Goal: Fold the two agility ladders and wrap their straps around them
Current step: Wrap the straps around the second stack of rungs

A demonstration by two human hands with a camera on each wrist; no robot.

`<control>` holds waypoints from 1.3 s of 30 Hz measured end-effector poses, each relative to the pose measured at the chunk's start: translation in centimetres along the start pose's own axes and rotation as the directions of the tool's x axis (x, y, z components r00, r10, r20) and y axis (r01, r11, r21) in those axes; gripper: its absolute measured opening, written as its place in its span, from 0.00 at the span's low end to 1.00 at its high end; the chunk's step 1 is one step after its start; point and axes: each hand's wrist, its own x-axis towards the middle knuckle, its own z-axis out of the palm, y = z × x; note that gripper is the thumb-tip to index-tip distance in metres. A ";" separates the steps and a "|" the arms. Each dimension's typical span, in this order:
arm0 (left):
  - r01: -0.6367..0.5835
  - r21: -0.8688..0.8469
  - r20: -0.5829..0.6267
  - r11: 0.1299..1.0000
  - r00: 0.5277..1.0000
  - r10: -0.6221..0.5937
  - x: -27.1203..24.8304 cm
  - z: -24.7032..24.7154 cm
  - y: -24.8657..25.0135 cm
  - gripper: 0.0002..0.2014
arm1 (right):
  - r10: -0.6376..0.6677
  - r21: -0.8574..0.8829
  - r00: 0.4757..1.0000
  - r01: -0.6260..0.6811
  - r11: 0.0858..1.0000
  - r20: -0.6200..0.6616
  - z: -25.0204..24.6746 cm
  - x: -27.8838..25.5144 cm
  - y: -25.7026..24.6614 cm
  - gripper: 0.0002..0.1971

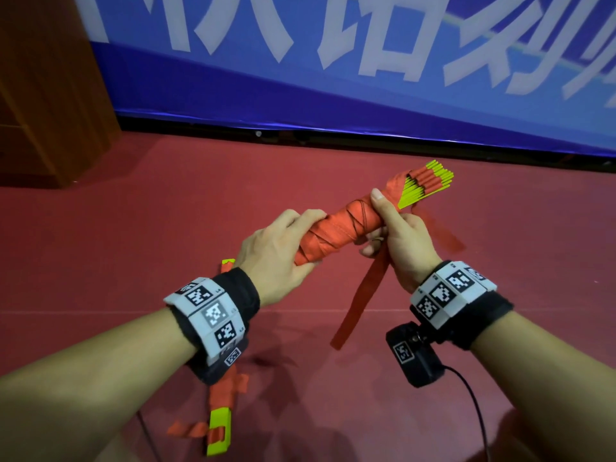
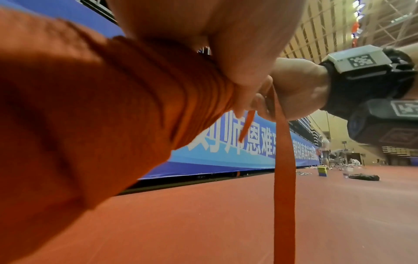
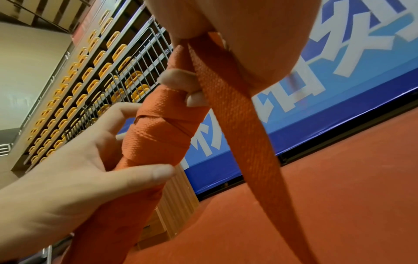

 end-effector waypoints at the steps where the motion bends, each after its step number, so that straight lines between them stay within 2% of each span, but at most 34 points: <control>1: -0.002 -0.010 -0.006 1.000 1.000 0.002 0.1 0.0 -0.2 0.32 | 0.003 -0.009 1.000 -0.003 1.000 0.012 0.0 -0.1 0.0 0.31; 5: -0.024 -0.030 -0.026 0.999 0.999 0.023 0.3 -0.3 -0.7 0.32 | -0.009 -0.052 0.998 0.012 0.999 0.065 -0.3 -0.7 -0.4 0.28; 8: -0.028 -0.066 -0.031 0.997 0.999 0.026 0.6 -0.7 -1.0 0.31 | 0.002 -0.014 0.994 0.000 1.000 0.111 -0.6 -0.8 -0.7 0.29; 12: 0.008 -0.219 0.007 0.976 1.000 -0.007 0.6 -0.6 -1.8 0.33 | -0.007 -0.043 0.986 0.015 0.999 0.168 -0.6 -1.1 -0.8 0.27; 16: 0.052 -0.402 0.069 0.914 0.997 -0.026 0.6 -0.7 -2.6 0.34 | -0.026 -0.026 0.979 0.032 0.999 0.202 -0.7 -0.9 -0.7 0.24; 20: 0.077 -0.536 0.153 0.841 0.988 0.007 0.4 -0.9 -2.8 0.34 | -0.065 0.008 0.979 0.064 0.998 0.192 -0.5 -0.9 -0.3 0.30; 23: 0.116 -0.611 0.207 0.783 0.978 0.016 0.3 -0.9 -2.4 0.34 | -0.070 0.052 0.981 0.061 0.997 0.183 -0.3 -0.8 -0.3 0.28; 27: 0.191 -0.646 0.289 0.739 0.957 0.005 0.4 -0.9 -1.9 0.32 | -0.098 0.079 0.990 0.090 0.993 0.099 0.0 -0.4 -0.3 0.27; 30: 0.248 -0.622 0.333 0.743 0.942 -0.035 0.5 -0.6 -1.4 0.29 | -0.091 0.072 0.995 0.087 0.994 0.049 0.4 -0.2 -0.2 0.25; 34: 0.253 -0.495 0.344 0.831 0.936 -0.080 0.4 -0.7 -0.7 0.31 | -0.069 0.057 0.998 0.068 0.996 0.016 0.8 0.0 0.1 0.20; 37: 0.133 -0.304 0.200 0.943 0.977 -0.073 0.2 -0.7 -0.5 0.43 | -0.060 0.056 0.998 0.059 0.997 0.005 1.1 -0.1 0.1 0.18; 39: 0.091 -0.185 0.112 0.978 0.991 -0.071 -0.3 -0.5 0.0 0.47 | -0.053 0.063 0.999 0.054 0.997 -0.004 1.3 -0.2 0.0 0.18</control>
